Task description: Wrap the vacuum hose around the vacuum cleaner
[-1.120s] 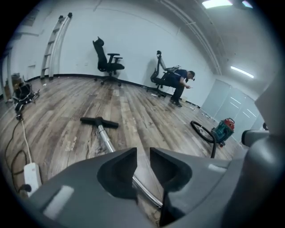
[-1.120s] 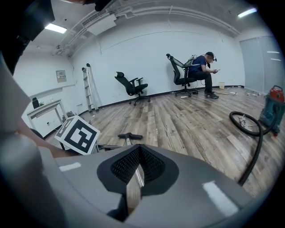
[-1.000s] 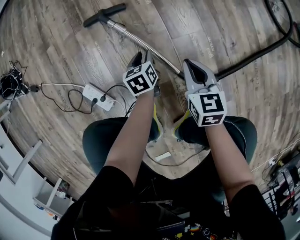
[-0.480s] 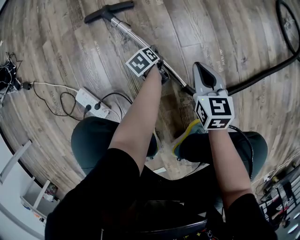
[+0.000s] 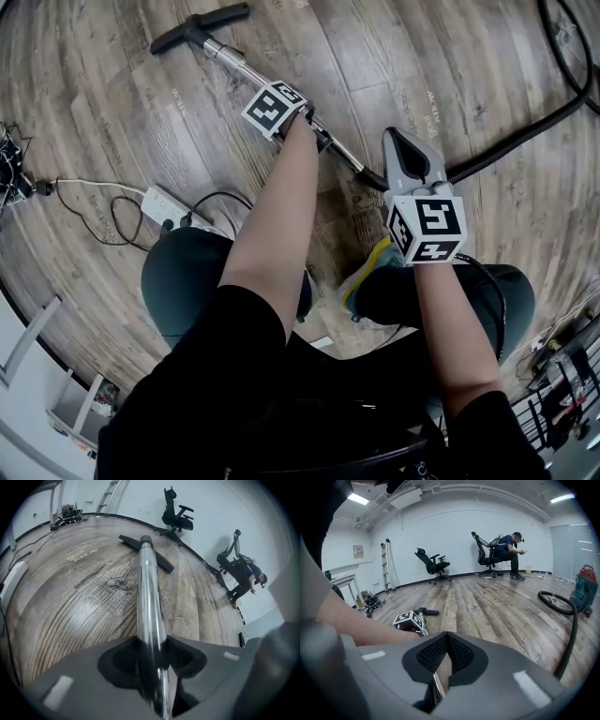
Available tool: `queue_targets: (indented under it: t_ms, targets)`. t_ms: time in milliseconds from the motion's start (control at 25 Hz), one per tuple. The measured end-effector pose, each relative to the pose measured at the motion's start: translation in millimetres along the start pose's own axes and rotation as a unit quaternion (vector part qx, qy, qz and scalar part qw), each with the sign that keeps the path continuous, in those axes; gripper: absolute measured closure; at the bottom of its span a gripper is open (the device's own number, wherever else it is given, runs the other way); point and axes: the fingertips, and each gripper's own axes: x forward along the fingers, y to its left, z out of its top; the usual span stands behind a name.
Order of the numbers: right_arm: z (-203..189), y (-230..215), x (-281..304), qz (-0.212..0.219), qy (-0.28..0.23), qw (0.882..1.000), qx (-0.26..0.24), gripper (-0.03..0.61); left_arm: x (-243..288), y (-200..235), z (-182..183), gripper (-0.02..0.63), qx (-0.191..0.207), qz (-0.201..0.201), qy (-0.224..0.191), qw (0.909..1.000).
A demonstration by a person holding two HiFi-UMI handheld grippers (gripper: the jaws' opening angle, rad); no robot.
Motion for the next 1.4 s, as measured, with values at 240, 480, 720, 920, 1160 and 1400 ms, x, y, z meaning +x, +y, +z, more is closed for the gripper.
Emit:
queue_targets:
  t_ms: [240,480,720,920,1160,1400]
  targets:
    - [-5,-6,-8,-0.007,-0.001,1.0,0.006,0.552,-1,1,0,0.447,-0.016,0.005,-0.012,0.9998]
    - [15,-8,-11,-0.003,-0.015,1.0,0.011,0.552,-31,-14,14,0.448,-0.012,-0.038,-0.037,0.9985]
    - [77,-3,-59,-0.003,-0.027,0.999,0.016,0.552,-143,-54,58,0.45,0.02,-0.074,-0.072,0.9945]
    - [162,19,-138,0.01,-0.034,0.999,0.02,0.552,-287,-106,105,0.45,0.073,-0.101,-0.117,0.9853]
    - [280,56,-249,0.012,-0.037,0.999,0.027,0.552,-456,-186,129,0.451,0.15,-0.14,-0.116,0.9718]
    - [383,99,-356,0.009,-0.036,0.999,0.026,0.552,-615,-253,148,0.451,0.234,-0.182,-0.099,0.9499]
